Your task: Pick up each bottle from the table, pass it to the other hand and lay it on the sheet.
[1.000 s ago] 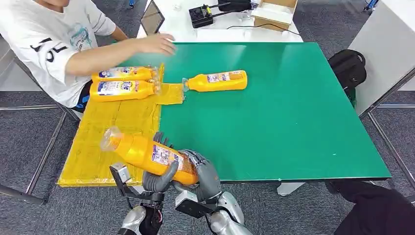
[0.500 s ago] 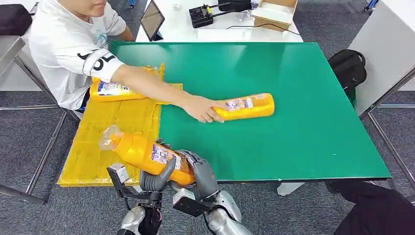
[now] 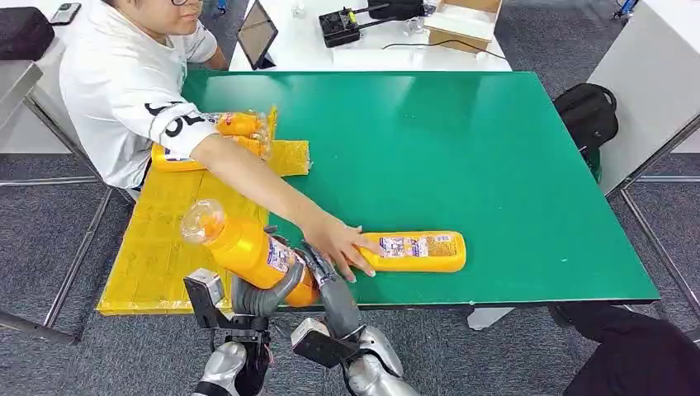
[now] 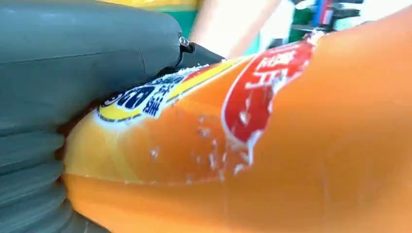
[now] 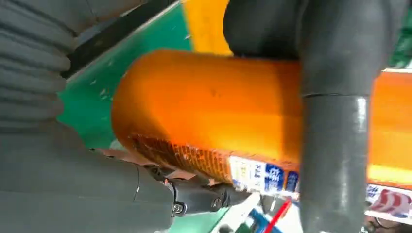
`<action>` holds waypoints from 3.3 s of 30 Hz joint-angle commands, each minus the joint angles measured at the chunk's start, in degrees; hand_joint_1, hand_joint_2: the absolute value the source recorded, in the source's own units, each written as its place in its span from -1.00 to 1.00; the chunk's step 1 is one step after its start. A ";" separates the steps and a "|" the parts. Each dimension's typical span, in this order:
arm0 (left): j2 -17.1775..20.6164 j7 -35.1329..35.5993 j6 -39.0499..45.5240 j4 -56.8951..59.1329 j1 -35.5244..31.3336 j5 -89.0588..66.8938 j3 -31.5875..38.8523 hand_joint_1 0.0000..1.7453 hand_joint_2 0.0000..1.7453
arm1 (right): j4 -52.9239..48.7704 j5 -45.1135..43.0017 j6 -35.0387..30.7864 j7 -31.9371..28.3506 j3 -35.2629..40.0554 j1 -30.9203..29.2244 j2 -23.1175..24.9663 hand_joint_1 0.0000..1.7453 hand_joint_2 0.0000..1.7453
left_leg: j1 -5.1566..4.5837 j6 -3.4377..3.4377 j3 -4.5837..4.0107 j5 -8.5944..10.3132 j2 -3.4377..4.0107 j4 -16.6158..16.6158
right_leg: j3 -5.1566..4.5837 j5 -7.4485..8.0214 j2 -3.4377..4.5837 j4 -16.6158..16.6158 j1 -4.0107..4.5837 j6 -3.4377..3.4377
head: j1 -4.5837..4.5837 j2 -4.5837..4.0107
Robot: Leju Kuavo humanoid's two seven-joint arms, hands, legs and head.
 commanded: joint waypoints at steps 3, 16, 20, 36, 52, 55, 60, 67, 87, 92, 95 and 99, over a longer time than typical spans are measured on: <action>0.16 0.26 7.36 0.21 -11.41 -6.15 6.21 1.00 1.00 | -13.13 -1.11 9.38 -1.97 2.75 3.52 -2.17 -1.00 -1.00 | 0.04 0.03 0.02 0.01 -0.18 0.03 | 0.11 -0.05 -0.22 0.02 0.07 -0.12 | 0.00 0.00; 6.35 0.26 25.69 11.33 -22.73 -16.83 13.44 1.00 1.00 | -33.72 -5.27 -3.31 -1.97 3.33 6.40 -3.71 -1.00 -1.00 | 0.01 0.04 0.18 0.02 -0.09 -0.06 | 0.29 -0.03 -0.04 0.03 0.04 -0.15 | 0.04 0.00; 6.27 0.26 28.24 11.91 -22.44 -18.83 12.70 1.00 1.00 | -34.90 -6.43 -3.92 -1.97 3.73 6.74 -3.91 -1.00 -1.00 | 0.03 0.08 0.31 -0.04 -0.11 -0.06 | 0.42 -0.09 -0.12 0.01 0.06 -0.16 | 0.02 0.00; 14.41 28.48 33.57 42.86 -34.97 -91.15 20.48 1.00 1.00 | -41.22 -13.38 -12.73 -1.97 1.20 5.65 -4.53 -1.00 -1.00 | 0.03 0.04 0.23 0.01 -0.06 -0.04 | 0.29 -0.06 -0.07 0.04 0.05 -0.14 | 0.04 0.00; 16.58 32.91 32.84 51.38 -36.53 -91.15 12.14 1.00 1.00 | -37.00 -14.27 -11.62 -1.97 0.95 4.56 -4.30 -1.00 -1.00 | 0.06 0.03 0.13 0.03 -0.05 -0.02 | 0.26 -0.03 -0.04 0.03 0.07 -0.12 | 0.02 0.00; 16.58 32.91 32.84 51.38 -36.53 -91.15 12.14 1.00 1.00 | -37.00 -14.27 -11.62 -1.97 0.95 4.56 -4.30 -1.00 -1.00 | 0.06 0.06 0.25 -0.03 -0.04 -0.02 | 0.38 -0.08 -0.05 0.02 0.09 -0.16 | 0.02 0.00; 16.58 32.91 32.84 51.38 -36.53 -91.15 12.14 1.00 1.00 | -37.00 -14.27 -11.62 -1.97 0.95 4.56 -4.30 -1.00 -1.00 | 0.05 0.03 0.11 0.04 -0.05 -0.01 | 0.24 -0.02 -0.04 0.03 0.07 -0.11 | 0.02 0.00; 17.33 34.46 30.10 53.11 -37.05 -91.15 7.21 1.00 1.00 | -35.72 -13.87 -10.37 -1.97 0.44 4.54 -3.93 -1.00 -1.00 | 0.07 0.05 0.20 -0.01 -0.04 -0.01 | 0.33 -0.06 -0.05 0.02 0.09 -0.15 | 0.02 0.00; 17.58 34.42 23.56 53.87 -35.93 -88.08 10.71 1.00 1.00 | -28.52 -12.24 -7.05 -1.97 0.78 3.49 -2.94 -1.00 -1.00 | 0.04 0.04 0.26 0.01 -0.01 -0.06 | 0.39 -0.03 0.01 0.00 0.06 -0.14 | 0.02 0.00; 17.47 31.33 16.64 53.80 -36.21 -80.73 18.45 -1.00 1.00 | -26.88 -12.85 -5.51 -1.97 -0.07 3.31 -2.53 -1.00 1.00 | 0.04 0.07 0.43 -0.04 0.07 -0.09 | 0.54 -0.05 0.07 -0.03 0.07 -0.19 | 0.02 0.00; 17.04 28.59 14.80 53.07 -36.39 -77.68 22.05 -1.00 -1.00 | -26.12 -13.03 -4.15 -1.97 -1.67 3.19 -2.17 -1.00 1.00 | 0.06 0.07 0.55 -0.06 0.07 -0.10 | 0.66 -0.06 0.06 -0.04 0.10 -0.24 | 0.02 0.00; 16.83 27.26 13.75 52.90 -36.88 -77.31 22.81 -1.00 -1.00 | -24.27 -12.66 -3.03 -1.97 -2.27 2.66 -1.63 -1.00 1.00 | 0.04 0.07 0.60 -0.01 0.03 -0.11 | 0.69 -0.03 0.04 -0.05 0.08 -0.21 | 0.00 0.00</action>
